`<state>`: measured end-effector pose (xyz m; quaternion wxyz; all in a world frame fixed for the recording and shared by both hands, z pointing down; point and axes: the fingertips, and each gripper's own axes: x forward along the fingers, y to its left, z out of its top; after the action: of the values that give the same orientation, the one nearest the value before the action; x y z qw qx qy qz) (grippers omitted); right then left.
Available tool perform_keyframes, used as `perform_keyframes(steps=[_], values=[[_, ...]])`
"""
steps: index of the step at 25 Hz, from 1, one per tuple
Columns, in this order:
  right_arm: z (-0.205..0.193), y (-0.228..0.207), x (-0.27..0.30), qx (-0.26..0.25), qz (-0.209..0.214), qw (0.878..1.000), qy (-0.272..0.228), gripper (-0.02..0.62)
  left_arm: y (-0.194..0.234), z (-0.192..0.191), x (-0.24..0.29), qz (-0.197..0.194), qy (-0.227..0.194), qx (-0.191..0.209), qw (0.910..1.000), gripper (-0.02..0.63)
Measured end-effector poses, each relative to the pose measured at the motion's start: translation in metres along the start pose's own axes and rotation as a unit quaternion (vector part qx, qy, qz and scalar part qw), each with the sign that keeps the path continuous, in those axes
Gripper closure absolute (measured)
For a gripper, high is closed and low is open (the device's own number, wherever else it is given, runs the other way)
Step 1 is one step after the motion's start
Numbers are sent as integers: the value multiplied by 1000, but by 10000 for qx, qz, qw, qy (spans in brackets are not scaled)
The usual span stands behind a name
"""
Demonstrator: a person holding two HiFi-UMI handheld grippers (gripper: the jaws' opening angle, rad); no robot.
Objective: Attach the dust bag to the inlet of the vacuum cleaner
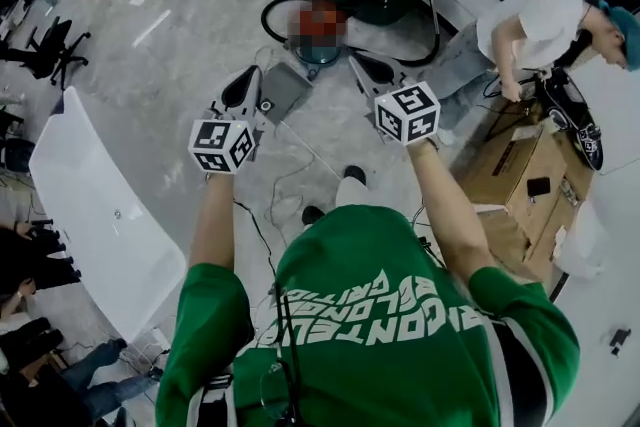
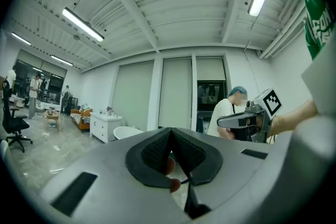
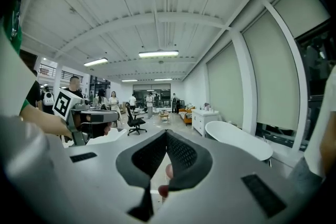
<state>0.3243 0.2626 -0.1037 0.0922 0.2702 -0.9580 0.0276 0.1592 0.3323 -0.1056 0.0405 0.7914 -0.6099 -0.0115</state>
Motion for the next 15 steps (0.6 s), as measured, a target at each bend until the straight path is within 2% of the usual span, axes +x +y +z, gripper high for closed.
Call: perform_keyframes(steps=[9,15], values=[[-20,-31,-2,151,-343,9993,75,588,-1,-11,37,-334,75,-19,9994,609],[-29,-47,34,311,-433,9986,62,588,26,-21,68,-488,230,11,9985,609]])
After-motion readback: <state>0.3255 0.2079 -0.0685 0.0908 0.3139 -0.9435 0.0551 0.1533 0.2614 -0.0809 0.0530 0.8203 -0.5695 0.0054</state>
